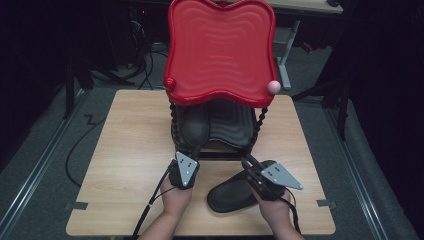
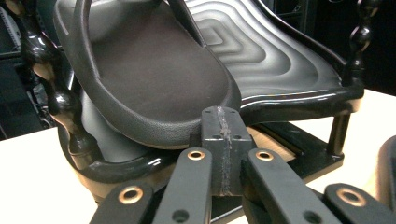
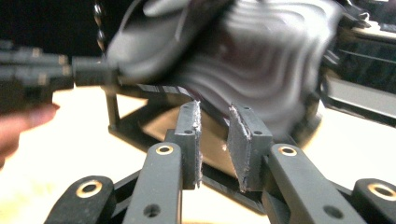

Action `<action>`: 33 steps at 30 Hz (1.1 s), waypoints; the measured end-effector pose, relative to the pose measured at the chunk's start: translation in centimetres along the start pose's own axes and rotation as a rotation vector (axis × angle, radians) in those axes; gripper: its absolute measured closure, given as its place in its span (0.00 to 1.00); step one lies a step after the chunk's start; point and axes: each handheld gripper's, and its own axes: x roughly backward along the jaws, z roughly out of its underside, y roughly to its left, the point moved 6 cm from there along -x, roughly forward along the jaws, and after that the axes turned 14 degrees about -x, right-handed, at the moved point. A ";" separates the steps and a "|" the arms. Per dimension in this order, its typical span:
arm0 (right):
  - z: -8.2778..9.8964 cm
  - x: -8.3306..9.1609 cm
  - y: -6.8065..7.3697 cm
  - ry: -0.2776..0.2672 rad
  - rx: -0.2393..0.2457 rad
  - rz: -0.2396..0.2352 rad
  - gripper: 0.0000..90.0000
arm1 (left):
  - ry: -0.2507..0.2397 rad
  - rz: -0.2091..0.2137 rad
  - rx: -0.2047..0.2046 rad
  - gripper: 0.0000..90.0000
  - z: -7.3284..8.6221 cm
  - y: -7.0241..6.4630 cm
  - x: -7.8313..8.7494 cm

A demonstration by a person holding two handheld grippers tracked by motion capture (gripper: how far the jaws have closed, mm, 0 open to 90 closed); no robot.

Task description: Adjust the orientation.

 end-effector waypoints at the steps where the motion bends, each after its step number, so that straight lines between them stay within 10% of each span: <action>1: 0.4 0.7 -0.4 0.003 0.000 0.005 0.82 | 0.004 -0.005 -0.001 1.00 0.0 0.2 -0.2; 10: 3.1 2.9 -2.7 0.039 -0.021 0.039 0.82 | 0.022 -0.040 0.007 1.00 -1.2 1.6 -1.5; 24: 3.4 2.8 -2.2 0.043 -0.025 0.029 0.82 | 0.011 -0.036 0.037 1.00 -1.7 1.9 -1.9; 27: 3.4 2.9 -2.4 0.041 -0.030 0.029 0.82 | -0.006 -0.025 -0.034 1.00 -1.4 0.6 -1.2; 33: 3.5 2.9 -2.4 0.046 -0.034 0.035 0.82 | 0.031 -0.029 -0.023 1.00 -0.5 0.8 -3.1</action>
